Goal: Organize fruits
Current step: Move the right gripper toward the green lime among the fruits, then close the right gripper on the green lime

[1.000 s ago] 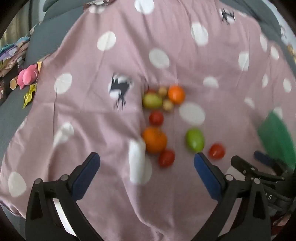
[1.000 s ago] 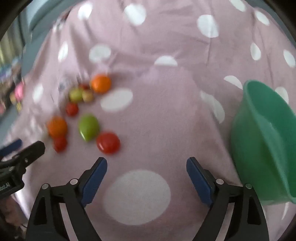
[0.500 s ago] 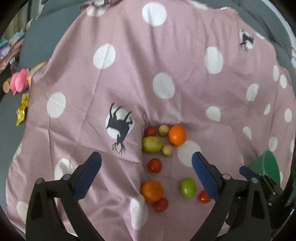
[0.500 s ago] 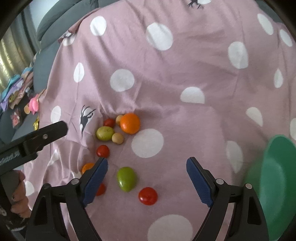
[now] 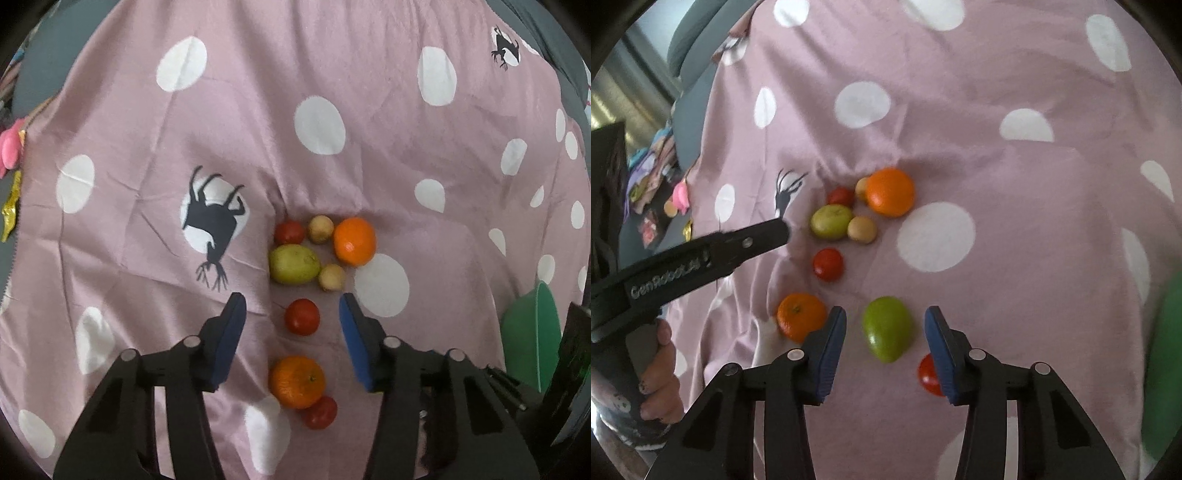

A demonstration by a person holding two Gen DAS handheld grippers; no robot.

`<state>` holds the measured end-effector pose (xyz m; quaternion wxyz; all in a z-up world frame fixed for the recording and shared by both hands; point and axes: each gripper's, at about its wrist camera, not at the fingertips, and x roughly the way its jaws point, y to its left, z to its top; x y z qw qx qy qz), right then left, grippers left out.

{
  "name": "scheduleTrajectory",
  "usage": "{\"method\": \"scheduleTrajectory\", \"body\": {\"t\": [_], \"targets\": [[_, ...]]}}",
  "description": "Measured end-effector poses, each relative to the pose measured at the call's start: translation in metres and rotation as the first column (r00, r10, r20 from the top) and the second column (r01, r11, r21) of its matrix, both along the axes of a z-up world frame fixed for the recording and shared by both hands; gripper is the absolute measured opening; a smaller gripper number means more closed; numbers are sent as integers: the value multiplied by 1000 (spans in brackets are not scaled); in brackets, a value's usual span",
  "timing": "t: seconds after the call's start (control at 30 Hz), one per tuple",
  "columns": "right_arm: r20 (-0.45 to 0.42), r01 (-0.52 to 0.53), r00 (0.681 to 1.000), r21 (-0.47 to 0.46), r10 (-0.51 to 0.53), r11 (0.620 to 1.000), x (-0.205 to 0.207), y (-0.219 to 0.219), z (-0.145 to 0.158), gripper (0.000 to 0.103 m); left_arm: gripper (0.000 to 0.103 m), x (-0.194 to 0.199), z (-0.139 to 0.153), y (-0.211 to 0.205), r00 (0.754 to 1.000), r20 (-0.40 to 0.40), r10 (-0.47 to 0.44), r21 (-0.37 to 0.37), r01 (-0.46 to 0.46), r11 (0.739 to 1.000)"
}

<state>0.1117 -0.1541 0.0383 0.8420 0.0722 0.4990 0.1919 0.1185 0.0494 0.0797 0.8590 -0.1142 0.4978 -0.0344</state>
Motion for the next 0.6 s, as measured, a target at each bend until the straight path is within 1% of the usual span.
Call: {"method": "scheduleTrajectory", "body": {"t": [0.1,0.27,0.37,0.4,0.43,0.47,0.6], "targets": [[-15,-2,1000,-47,1,999,1,7,-6,47,50,4,-2,0,1000,-8,2,1,-2,1000],[-54,16,998,-83,-20,996,8,11,-18,47,50,11,-3,3,1000,-13,-3,-55,2,998],[-48,21,998,-101,-26,995,10,14,-21,47,48,17,-7,1,1000,-29,-3,-63,1,998],[-44,21,999,-111,-26,994,12,16,-22,45,47,19,-9,-1,999,-33,-2,-62,0,998],[-39,21,999,-106,-25,994,13,16,-22,38,46,23,-11,-2,999,-45,-2,-61,-1,998],[-36,16,999,-92,-19,996,16,18,-22,35,45,25,-11,-3,999,-51,-1,-60,-2,998],[-8,43,999,-86,-44,995,29,18,-24,35,45,38,-11,-6,999,-40,2,-73,-4,997]]}}
